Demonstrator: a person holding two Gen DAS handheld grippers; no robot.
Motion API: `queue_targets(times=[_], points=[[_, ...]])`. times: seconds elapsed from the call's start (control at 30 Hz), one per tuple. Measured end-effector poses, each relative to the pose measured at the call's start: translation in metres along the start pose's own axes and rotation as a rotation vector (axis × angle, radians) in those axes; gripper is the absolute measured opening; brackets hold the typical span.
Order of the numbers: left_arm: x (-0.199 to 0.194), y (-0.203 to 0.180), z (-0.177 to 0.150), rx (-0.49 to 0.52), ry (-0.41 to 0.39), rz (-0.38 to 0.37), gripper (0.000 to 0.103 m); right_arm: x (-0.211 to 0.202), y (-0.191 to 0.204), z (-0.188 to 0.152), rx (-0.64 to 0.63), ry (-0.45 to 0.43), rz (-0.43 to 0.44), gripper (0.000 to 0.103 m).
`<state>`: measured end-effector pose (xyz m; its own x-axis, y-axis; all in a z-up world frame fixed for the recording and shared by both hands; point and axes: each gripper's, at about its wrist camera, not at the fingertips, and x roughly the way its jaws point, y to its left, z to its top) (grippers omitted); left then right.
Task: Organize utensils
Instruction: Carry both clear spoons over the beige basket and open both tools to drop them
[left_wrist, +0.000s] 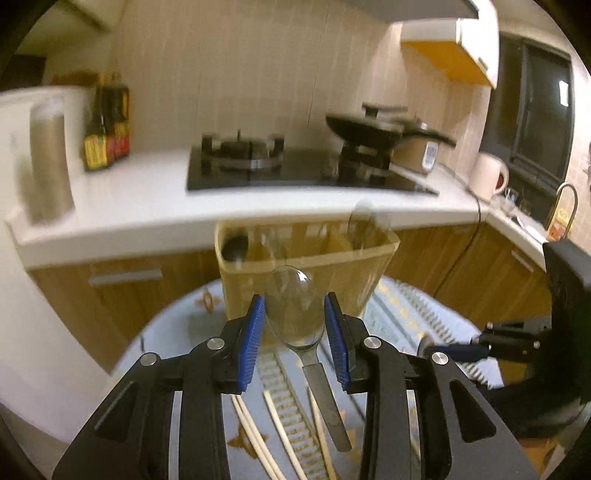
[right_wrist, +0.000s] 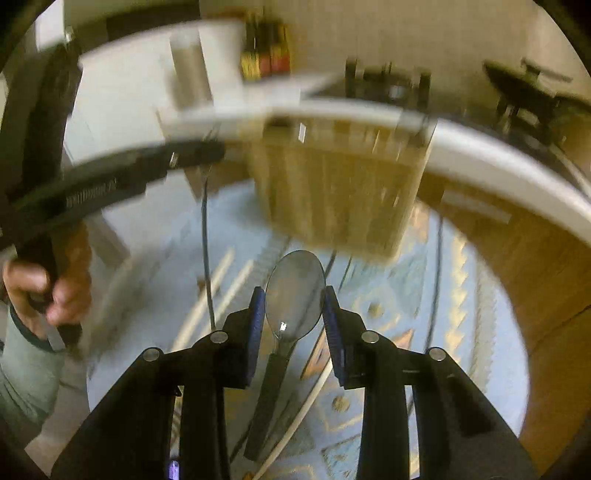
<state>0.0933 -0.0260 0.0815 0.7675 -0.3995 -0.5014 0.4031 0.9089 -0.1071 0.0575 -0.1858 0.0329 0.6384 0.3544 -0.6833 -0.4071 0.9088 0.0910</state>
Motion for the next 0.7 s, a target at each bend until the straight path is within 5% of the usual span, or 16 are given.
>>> queue_targets(times=[0.33,0.5,0.7], points=[[-0.030,-0.010,0.085,0.000,-0.278,0.057,0.032,-0.072,-0.041,0.091,0.043,-0.402,-0.146,0.029],[-0.014,-0.020,0.110,0.067,-0.325,0.136,0.032,-0.078,-0.051,0.120,0.022,-0.574,-0.279,0.029],[0.014,-0.016,0.116,0.062,-0.354,0.146,0.032,-0.053,-0.064,0.128,-0.011,-0.647,-0.384,0.029]])
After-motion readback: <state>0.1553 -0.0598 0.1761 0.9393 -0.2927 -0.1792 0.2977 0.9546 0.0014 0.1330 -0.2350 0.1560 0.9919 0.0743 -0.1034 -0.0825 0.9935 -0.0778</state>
